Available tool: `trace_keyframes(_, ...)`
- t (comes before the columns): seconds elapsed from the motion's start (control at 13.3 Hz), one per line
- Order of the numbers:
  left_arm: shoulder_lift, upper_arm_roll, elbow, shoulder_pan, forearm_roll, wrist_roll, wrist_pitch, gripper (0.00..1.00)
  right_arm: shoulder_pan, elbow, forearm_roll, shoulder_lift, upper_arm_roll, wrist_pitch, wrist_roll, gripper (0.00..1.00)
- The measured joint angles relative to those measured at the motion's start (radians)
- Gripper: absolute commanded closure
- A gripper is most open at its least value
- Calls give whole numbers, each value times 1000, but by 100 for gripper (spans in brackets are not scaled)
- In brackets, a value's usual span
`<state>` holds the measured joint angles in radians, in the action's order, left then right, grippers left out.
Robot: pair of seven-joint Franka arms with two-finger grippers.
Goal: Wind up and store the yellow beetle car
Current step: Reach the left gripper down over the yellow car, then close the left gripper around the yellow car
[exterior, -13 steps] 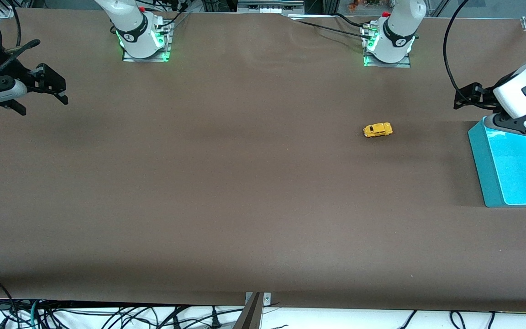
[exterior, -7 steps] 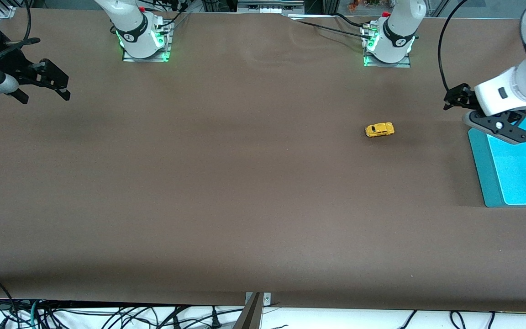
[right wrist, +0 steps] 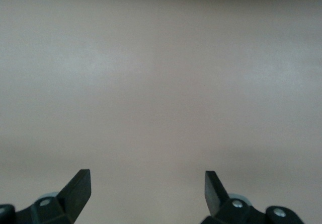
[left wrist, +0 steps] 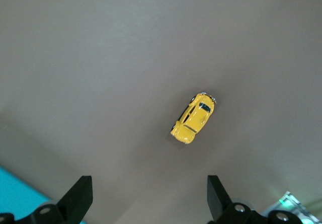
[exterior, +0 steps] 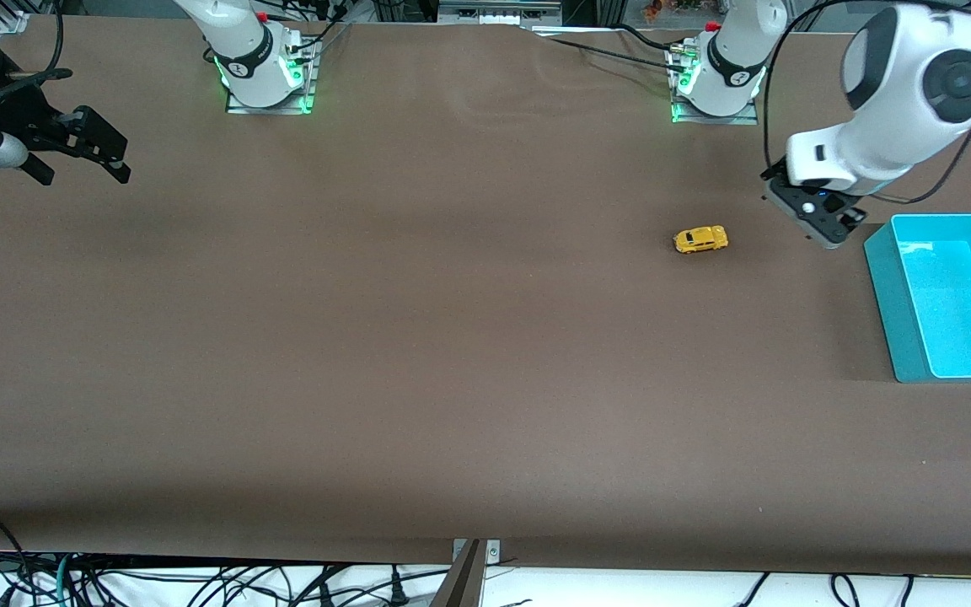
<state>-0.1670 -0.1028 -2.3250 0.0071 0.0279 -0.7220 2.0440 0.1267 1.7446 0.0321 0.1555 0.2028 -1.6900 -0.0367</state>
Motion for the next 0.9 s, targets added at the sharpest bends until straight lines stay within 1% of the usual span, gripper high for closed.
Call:
trace_keyframes(0.15, 11, -4, -95, 0, 0, -71, 117, 0, 0, 0, 0, 0, -3, 0, 0, 0)
trace_keyframes(0.3, 45, -4, -149, 0, 0, -146, 181, 0, 0, 0, 0, -4, -7, 0, 0, 0)
trace_keyframes(0.45, 104, -15, -168, -1, 0, -189, 245, 0, 0, -1, -7, -10, -11, 0, 0, 0)
trace_keyframes(0.68, 188, -45, -196, -6, 0, -203, 355, 0, 1, -4, -26, -14, -13, 0, 0, 0)
trace_keyframes(0.9, 259, -57, -250, -10, 0, -249, 509, 0, 1, -5, -27, -15, -13, 0, 0, 0)
